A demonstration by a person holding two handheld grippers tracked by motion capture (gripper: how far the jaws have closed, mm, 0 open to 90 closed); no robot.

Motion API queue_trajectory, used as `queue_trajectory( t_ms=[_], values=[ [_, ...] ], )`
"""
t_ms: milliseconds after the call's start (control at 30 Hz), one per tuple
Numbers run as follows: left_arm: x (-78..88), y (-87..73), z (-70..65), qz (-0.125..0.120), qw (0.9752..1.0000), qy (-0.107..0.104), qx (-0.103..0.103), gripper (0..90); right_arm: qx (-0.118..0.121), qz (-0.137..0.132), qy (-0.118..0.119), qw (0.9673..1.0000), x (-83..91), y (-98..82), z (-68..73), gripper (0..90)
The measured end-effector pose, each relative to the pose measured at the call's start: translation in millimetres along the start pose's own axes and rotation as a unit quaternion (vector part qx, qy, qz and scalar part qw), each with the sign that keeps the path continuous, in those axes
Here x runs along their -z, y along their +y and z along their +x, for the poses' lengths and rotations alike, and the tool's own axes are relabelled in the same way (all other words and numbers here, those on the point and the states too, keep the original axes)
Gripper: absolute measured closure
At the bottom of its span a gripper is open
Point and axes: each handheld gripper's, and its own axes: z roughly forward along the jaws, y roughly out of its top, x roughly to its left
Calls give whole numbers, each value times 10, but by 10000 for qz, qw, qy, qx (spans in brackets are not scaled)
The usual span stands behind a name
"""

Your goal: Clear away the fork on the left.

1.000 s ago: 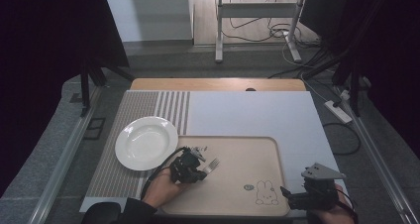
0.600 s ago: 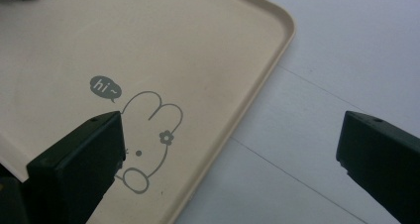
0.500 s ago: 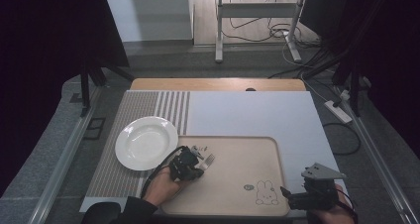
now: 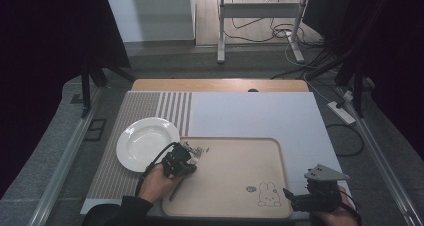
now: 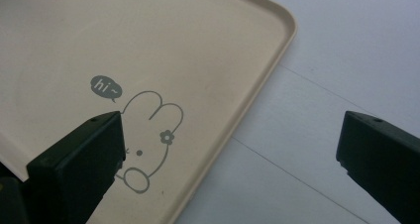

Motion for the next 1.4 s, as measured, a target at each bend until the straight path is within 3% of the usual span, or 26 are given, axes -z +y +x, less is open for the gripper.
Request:
queue_trajectory(
  t_ms=[533, 833, 1067, 1167, 1267, 1400],
  values=[
    [63, -97, 209, -47, 9992, 4, 392, 892, 3, 0, -1, 10000, -3, 0, 1, 0],
    [95, -142, 284, -46, 9986, 79, 514, 891, 14, 3, 0, 10000, -4, -1, 1, 0],
    [104, -164, 314, -92, 9987, 69, 504, 879, 9, 7, 0, 10000, -6, 0, 1, 0],
    [112, -157, 309, -185, 9987, -93, 474, 862, 15, 10, -2, 10000, -6, 0, 2, 0],
    [124, -149, 297, -255, 9988, -16, 424, 839, 21, 13, -5, 10000, -6, 1, 2, 0],
    [143, -148, 291, -382, 9984, -65, 402, 790, 19, 10, -4, 10000, -6, 0, 2, 0]
  ],
)
